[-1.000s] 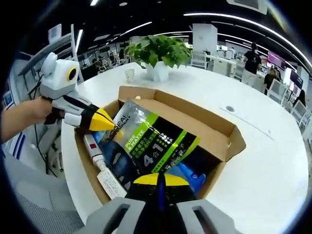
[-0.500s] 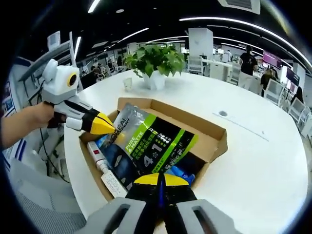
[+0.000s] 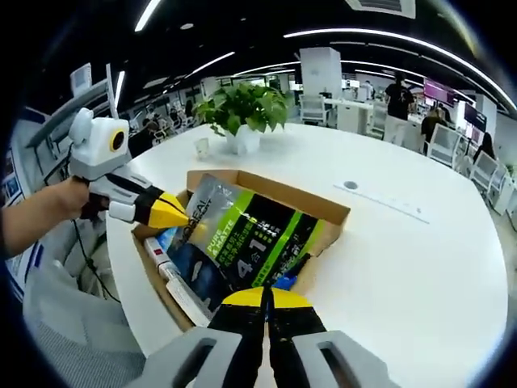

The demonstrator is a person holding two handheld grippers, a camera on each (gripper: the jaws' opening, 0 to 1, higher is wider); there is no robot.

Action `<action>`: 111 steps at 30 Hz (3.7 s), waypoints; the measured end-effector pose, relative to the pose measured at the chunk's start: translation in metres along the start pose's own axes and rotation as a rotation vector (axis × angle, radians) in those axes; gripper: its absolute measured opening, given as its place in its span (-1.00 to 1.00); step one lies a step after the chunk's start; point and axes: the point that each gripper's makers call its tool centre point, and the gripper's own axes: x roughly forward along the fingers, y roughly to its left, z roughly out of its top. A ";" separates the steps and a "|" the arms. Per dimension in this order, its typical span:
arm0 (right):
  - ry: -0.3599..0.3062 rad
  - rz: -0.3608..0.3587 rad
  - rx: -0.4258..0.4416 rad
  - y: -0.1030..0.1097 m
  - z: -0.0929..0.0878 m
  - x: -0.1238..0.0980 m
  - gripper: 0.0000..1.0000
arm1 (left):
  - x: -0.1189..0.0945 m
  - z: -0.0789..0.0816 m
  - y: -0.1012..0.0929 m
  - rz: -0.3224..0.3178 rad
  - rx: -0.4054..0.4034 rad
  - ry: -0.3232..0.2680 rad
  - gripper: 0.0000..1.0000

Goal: Operate the shoe box by opening the lid, removing the specified soft item, and placing it in the target area until the item is outside and the box remains undamaged.

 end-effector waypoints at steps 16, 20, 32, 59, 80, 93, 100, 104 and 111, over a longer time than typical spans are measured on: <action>0.028 -0.046 0.037 -0.036 -0.023 -0.024 -1.00 | 0.027 0.013 -0.036 -0.058 0.029 0.006 -1.00; 0.034 -0.061 0.047 -0.045 -0.028 -0.029 -1.00 | 0.036 0.015 -0.045 -0.075 0.038 0.014 -1.00; 0.049 -0.101 0.079 -0.074 -0.039 -0.044 -1.00 | 0.059 0.022 -0.068 -0.119 0.031 0.029 -1.00; 0.095 -0.189 0.123 -0.139 -0.065 -0.065 -1.00 | 0.113 0.036 -0.114 -0.199 0.061 0.049 -1.00; 0.137 -0.220 0.156 -0.171 -0.097 -0.051 -1.00 | 0.157 0.024 -0.121 -0.217 0.158 0.131 -1.00; 0.142 -0.239 0.146 -0.185 -0.109 -0.038 -1.00 | 0.175 0.019 -0.120 -0.199 0.270 0.188 -1.00; 0.148 -0.255 0.133 -0.193 -0.117 -0.035 -1.00 | 0.187 0.011 -0.124 -0.196 0.381 0.245 -1.00; 0.152 -0.262 0.125 -0.198 -0.120 -0.032 -1.00 | 0.194 0.006 -0.124 -0.192 0.427 0.268 -1.00; 0.153 -0.269 0.120 -0.201 -0.127 -0.025 -1.00 | 0.201 0.000 -0.122 -0.181 0.475 0.304 -1.00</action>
